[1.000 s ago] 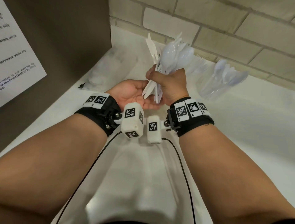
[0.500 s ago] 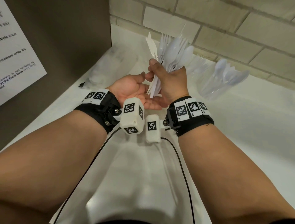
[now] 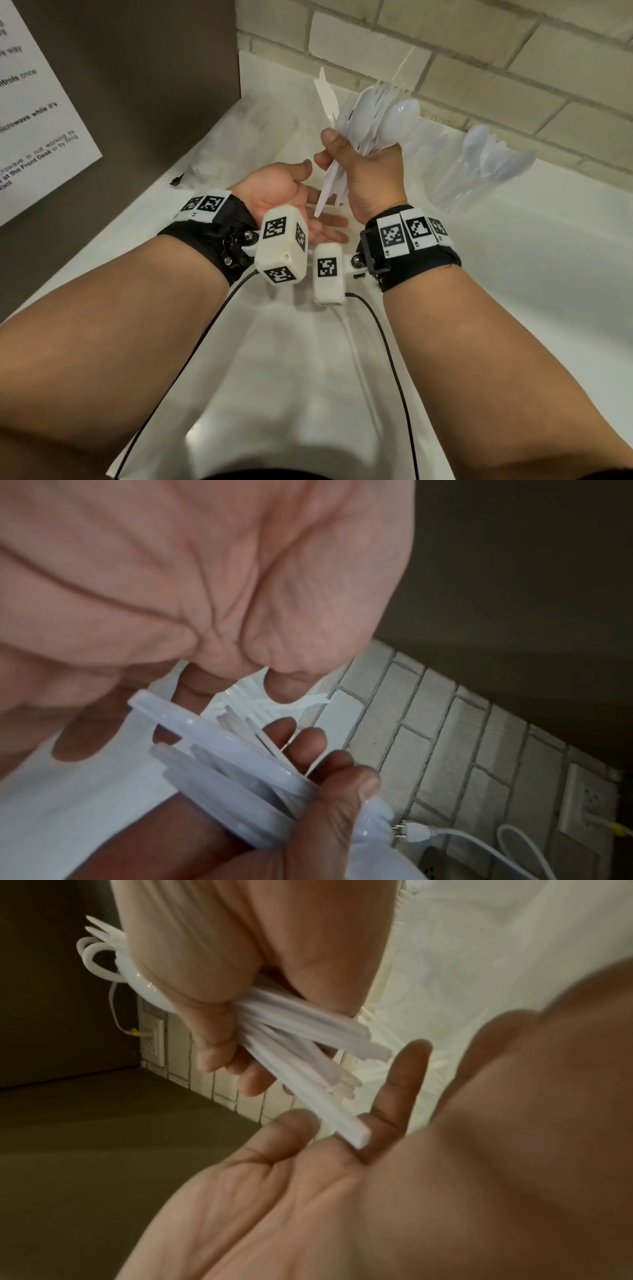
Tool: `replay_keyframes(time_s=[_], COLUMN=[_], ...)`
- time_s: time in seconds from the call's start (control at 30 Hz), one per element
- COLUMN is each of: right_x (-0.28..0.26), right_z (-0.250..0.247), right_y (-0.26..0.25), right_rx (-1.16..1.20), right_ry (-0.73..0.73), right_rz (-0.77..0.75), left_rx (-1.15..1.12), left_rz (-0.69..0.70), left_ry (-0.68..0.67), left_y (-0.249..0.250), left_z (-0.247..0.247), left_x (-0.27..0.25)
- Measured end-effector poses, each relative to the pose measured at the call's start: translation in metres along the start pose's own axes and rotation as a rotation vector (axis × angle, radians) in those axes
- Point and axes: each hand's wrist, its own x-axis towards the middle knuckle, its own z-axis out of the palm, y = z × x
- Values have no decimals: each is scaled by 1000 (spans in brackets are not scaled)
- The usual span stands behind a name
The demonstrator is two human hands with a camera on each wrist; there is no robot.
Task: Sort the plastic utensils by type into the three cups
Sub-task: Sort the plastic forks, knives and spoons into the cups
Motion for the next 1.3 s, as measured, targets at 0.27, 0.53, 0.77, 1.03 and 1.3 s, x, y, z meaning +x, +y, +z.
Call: replay_keyframes(time_s=[0.27,0.53,0.77,1.03,1.3], right_x=[-7,-5,-16,-22,-21], right_z=[-2,-8,4,-13,-12], right_y=[8,14,23,23,18], right_rx=[-13,-6,-494,-469,-562], right_ry=[-116,-105,-253,-381,-448], right_rz=[44,45,-10,195,220], left_rx=[-187,156,691,535,478], left_rz=[223,268,579,755,799], left_ry=[-31,-71,240,276,247], left_y=[2,2,0,2,-7], left_z=[9,3,38,34,30], left_x=[0,-7,-7,-5,-6])
